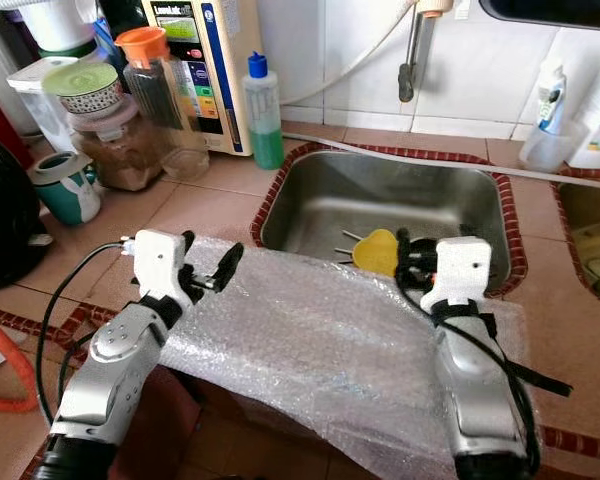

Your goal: Kitchen organization

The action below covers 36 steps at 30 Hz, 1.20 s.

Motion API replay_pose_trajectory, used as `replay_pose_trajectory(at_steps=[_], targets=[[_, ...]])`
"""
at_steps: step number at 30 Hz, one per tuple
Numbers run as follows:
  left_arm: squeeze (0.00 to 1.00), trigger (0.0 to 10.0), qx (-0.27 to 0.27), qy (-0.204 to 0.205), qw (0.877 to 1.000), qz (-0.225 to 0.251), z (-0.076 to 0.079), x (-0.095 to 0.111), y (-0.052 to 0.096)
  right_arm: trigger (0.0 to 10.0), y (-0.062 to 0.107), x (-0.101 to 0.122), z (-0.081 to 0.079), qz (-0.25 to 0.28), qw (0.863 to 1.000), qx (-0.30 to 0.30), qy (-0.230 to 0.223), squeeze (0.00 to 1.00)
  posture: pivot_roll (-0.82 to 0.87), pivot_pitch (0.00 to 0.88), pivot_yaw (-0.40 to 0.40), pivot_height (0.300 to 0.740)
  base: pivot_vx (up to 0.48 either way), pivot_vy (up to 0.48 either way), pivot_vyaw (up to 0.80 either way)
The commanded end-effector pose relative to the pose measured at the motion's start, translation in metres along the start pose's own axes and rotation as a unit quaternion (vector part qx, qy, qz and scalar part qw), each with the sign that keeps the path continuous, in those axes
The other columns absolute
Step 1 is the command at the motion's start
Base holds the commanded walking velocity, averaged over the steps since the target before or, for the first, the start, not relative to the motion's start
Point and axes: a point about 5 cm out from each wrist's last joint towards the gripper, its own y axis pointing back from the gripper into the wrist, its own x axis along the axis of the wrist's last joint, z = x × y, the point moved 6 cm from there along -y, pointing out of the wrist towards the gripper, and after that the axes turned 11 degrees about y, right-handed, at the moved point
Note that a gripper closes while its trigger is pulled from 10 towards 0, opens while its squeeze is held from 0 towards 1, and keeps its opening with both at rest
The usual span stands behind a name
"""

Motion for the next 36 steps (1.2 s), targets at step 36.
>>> replay_pose_trajectory(at_steps=[36], targets=[[0.00,10.0,0.030,-0.018,0.999,0.012,0.001,0.003,-0.016,10.0,-0.017,0.038,-0.038,-0.015,0.998,0.050,-0.041,0.00,-0.02,0.000,0.033,0.740,0.000,0.000,-0.22]])
